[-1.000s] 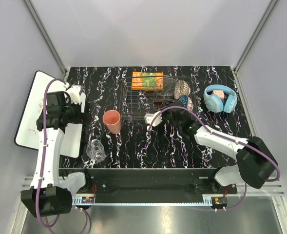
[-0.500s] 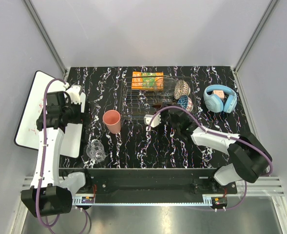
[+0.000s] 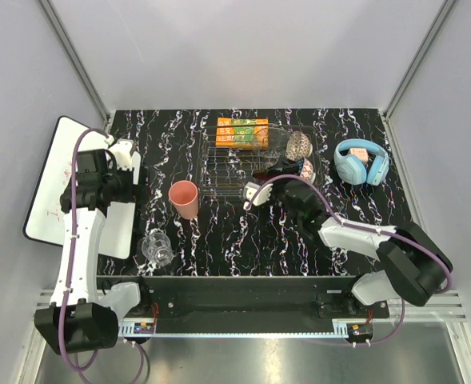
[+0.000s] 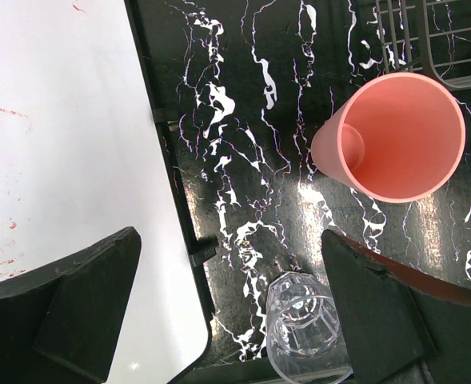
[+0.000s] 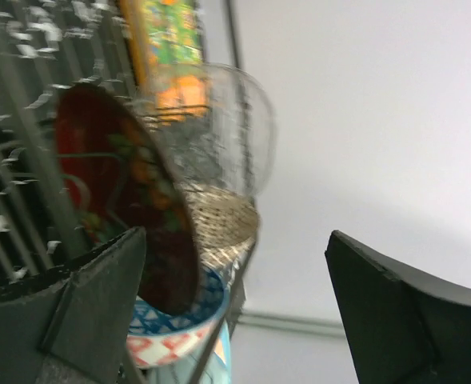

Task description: Load the mixed dishes into the dish rack

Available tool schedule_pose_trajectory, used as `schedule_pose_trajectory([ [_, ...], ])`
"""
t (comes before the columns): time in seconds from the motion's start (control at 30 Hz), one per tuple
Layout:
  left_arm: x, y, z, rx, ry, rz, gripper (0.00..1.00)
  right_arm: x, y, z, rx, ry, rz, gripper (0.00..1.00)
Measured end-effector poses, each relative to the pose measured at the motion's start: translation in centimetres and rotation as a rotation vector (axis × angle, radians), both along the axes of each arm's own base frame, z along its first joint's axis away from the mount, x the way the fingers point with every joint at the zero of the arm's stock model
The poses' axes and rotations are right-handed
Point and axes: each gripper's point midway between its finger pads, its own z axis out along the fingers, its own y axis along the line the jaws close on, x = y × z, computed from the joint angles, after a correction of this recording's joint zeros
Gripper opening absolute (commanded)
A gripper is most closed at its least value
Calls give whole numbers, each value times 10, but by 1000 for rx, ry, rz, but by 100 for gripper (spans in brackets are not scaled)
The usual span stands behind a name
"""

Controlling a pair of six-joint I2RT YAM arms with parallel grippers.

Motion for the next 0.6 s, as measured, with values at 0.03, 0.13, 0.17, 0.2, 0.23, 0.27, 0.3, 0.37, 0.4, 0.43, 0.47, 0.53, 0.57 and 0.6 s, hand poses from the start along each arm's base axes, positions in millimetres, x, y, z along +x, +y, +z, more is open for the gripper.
schedule_pose_trajectory([
  [0.03, 0, 0, 0, 0, 0, 0, 99, 0, -1, 10, 25, -23, -4, 100],
  [0.13, 2, 0, 3, 1, -5, 0, 99, -2, -6, 30, 75, -65, -28, 100],
  [0.17, 2, 0, 4, 1, -7, 0, 99, -3, -7, 35, 90, -74, -35, 100],
  [0.2, 2, 0, 5, 1, -9, 0, 99, -4, -9, 42, 108, -84, -45, 100],
  [0.23, 3, 0, 5, 1, -11, 0, 99, -6, -11, 47, 122, -94, -51, 100],
  [0.27, 3, 0, 6, 2, -13, 0, 99, -8, -12, 54, 140, -104, -58, 100],
  [0.3, 3, 0, 7, 2, -15, 0, 99, -10, -15, 62, 162, -115, -67, 100],
  [0.37, 4, 1, 9, 3, -20, 0, 99, -17, -20, 79, 210, -132, -76, 100],
  [0.4, 4, 1, 10, 3, -23, 0, 99, -21, -22, 90, 241, -143, -82, 100],
  [0.43, 4, 1, 11, 4, -25, 0, 99, -25, -24, 101, 276, -156, -84, 100],
  [0.47, 5, 1, 12, 4, -28, -1, 99, -30, -27, 111, 311, -168, -85, 100],
  [0.53, 5, 1, 14, 6, -31, -1, 99, -39, -33, 129, 395, -179, -92, 100],
  [0.57, 5, 1, 14, 7, -33, -2, 99, -44, -37, 137, 441, -177, -93, 100],
  [0.6, 5, 1, 14, 8, -33, -3, 99, -49, -40, 145, 503, -167, -97, 100],
])
